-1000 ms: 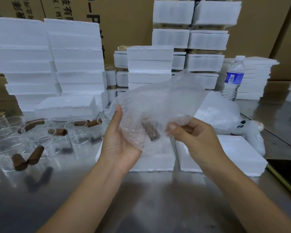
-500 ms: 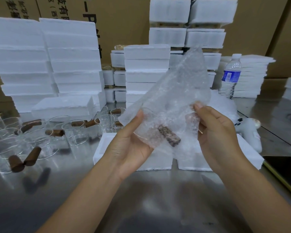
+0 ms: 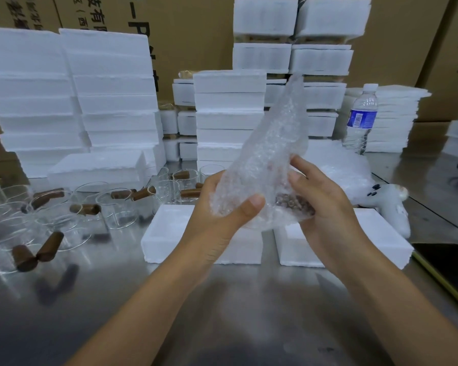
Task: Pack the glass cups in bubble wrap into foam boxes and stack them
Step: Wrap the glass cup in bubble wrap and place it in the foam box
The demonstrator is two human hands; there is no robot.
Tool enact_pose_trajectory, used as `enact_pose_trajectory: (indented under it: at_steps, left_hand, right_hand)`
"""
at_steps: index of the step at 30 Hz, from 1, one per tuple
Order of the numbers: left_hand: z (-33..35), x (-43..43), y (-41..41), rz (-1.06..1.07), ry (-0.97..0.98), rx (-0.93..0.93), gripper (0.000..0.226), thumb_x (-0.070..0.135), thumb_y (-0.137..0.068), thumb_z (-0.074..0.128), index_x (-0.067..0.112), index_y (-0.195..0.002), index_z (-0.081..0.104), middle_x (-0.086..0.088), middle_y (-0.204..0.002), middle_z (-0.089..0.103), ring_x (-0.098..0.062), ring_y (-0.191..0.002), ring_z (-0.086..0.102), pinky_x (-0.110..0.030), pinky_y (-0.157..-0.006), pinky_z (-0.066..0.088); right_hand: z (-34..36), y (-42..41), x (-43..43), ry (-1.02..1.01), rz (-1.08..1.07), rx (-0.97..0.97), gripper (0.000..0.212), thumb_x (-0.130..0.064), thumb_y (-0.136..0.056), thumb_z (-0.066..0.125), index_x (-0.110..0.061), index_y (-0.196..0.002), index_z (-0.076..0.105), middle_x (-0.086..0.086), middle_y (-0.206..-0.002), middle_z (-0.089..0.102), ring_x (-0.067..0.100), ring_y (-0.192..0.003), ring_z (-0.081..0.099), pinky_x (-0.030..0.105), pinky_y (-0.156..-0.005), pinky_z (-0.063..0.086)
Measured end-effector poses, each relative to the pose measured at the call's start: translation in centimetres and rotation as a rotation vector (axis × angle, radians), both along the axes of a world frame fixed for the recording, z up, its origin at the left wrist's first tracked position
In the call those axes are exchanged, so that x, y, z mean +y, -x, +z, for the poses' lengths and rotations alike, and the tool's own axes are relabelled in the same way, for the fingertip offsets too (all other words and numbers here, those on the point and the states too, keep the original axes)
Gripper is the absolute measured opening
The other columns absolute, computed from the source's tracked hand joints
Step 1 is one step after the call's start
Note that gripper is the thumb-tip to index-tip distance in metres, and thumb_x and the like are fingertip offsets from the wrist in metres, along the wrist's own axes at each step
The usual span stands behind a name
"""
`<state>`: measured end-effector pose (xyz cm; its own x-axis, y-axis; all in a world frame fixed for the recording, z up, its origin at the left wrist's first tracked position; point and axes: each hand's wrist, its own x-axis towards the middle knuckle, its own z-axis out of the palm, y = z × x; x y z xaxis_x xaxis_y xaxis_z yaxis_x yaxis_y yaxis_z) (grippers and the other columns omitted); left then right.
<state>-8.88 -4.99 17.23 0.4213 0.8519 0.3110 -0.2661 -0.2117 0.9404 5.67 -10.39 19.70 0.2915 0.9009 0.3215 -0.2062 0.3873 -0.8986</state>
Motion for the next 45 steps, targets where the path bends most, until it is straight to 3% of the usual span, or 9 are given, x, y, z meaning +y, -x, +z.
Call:
enact_pose_trajectory:
  at_steps: [4,10,14,18,23,30,35,41,45]
  left_hand:
    - [0.1,-0.4,0.1,0.020,-0.169,0.092,0.064,0.044,-0.057,0.083,0.042,-0.112,0.051,0.022,-0.104,0.065,0.005,-0.095,0.063,-0.009,-0.070,0.049]
    - [0.1,-0.4,0.1,0.077,-0.324,0.260,0.051,0.054,-0.055,0.077,0.043,-0.098,0.052,0.018,-0.098,0.065,-0.005,-0.092,0.065,-0.019,-0.072,0.052]
    - [0.0,-0.4,-0.1,0.143,-0.361,0.288,0.047,0.053,-0.056,0.078,0.037,-0.091,0.052,0.015,-0.090,0.063,-0.009,-0.085,0.064,-0.025,-0.070,0.051]
    - [0.2,-0.7,-0.2,0.164,-0.355,0.270,0.046,0.042,-0.060,0.080,0.034,-0.099,0.057,0.015,-0.093,0.065,-0.006,-0.086,0.065,-0.018,-0.069,0.051]
    - [0.1,-1.0,-0.5,0.180,-0.410,0.282,0.042,0.038,-0.061,0.081,0.036,-0.096,0.058,0.019,-0.094,0.065,0.002,-0.086,0.063,-0.007,-0.064,0.046]
    - [-0.8,-0.6,-0.3,0.236,-0.601,0.422,0.056,0.050,-0.065,0.076,0.044,-0.111,0.044,0.016,-0.107,0.054,0.000,-0.097,0.055,-0.013,-0.075,0.045]
    - [-0.8,-0.8,-0.2,0.207,-0.692,0.412,0.076,0.050,-0.065,0.075,0.065,-0.117,0.022,0.025,-0.121,0.045,-0.002,-0.105,0.054,-0.022,-0.083,0.050]
    - [-0.9,-0.6,-0.2,0.228,-0.804,0.471,0.056,0.056,-0.070,0.066,0.056,-0.118,0.036,0.014,-0.119,0.046,0.009,-0.108,0.044,-0.002,-0.084,0.034]
    - [-0.9,-0.2,-0.2,0.299,-0.778,0.434,0.055,0.046,-0.066,0.076,0.048,-0.108,0.040,0.019,-0.110,0.049,0.009,-0.103,0.046,0.000,-0.081,0.034]
  right_hand:
    - [-0.5,0.1,-0.1,-0.054,-0.167,-0.300,0.021,-0.018,-0.087,0.061,-0.028,-0.105,0.060,-0.006,-0.100,0.072,0.009,-0.087,0.069,0.017,-0.070,0.052]
    - [-1.1,0.2,-0.3,-0.141,-0.336,-0.714,0.021,-0.012,-0.090,0.052,-0.029,-0.086,0.065,-0.007,-0.091,0.065,-0.001,-0.088,0.057,0.009,-0.065,0.046]
    - [-1.3,0.1,0.0,-0.217,-0.389,-0.939,0.030,-0.024,-0.087,0.044,-0.006,-0.085,0.068,-0.007,-0.083,0.062,0.008,-0.086,0.051,0.028,-0.075,0.044]
    - [-1.2,0.1,-0.3,-0.207,-0.322,-1.022,0.065,-0.064,-0.087,0.031,-0.013,-0.090,0.071,-0.008,-0.095,0.061,0.007,-0.098,0.049,0.033,-0.090,0.036]
    - [-1.0,0.5,-0.3,-0.068,-0.338,-0.942,0.030,-0.061,-0.075,0.042,-0.038,-0.064,0.057,-0.016,-0.091,0.052,0.011,-0.100,0.049,0.024,-0.084,0.036]
    - [-1.2,0.4,0.1,-0.036,-0.326,-0.555,0.012,-0.020,-0.074,0.068,-0.023,-0.071,0.056,-0.009,-0.080,0.060,0.003,-0.080,0.059,0.011,-0.072,0.044]
    - [-1.1,-0.1,0.3,0.049,-0.265,-0.438,0.042,-0.011,-0.071,0.075,-0.035,-0.100,0.055,-0.012,-0.100,0.066,0.004,-0.095,0.063,0.035,-0.084,0.054]
    - [-0.8,0.2,0.0,-0.049,-0.276,-0.494,0.041,-0.003,-0.072,0.071,-0.043,-0.077,0.066,-0.015,-0.083,0.071,0.009,-0.084,0.066,0.036,-0.080,0.052]
    - [-0.7,0.3,-0.3,-0.073,-0.252,-0.511,0.014,-0.021,-0.071,0.064,-0.031,-0.082,0.065,-0.010,-0.084,0.068,0.014,-0.089,0.064,0.038,-0.084,0.049]
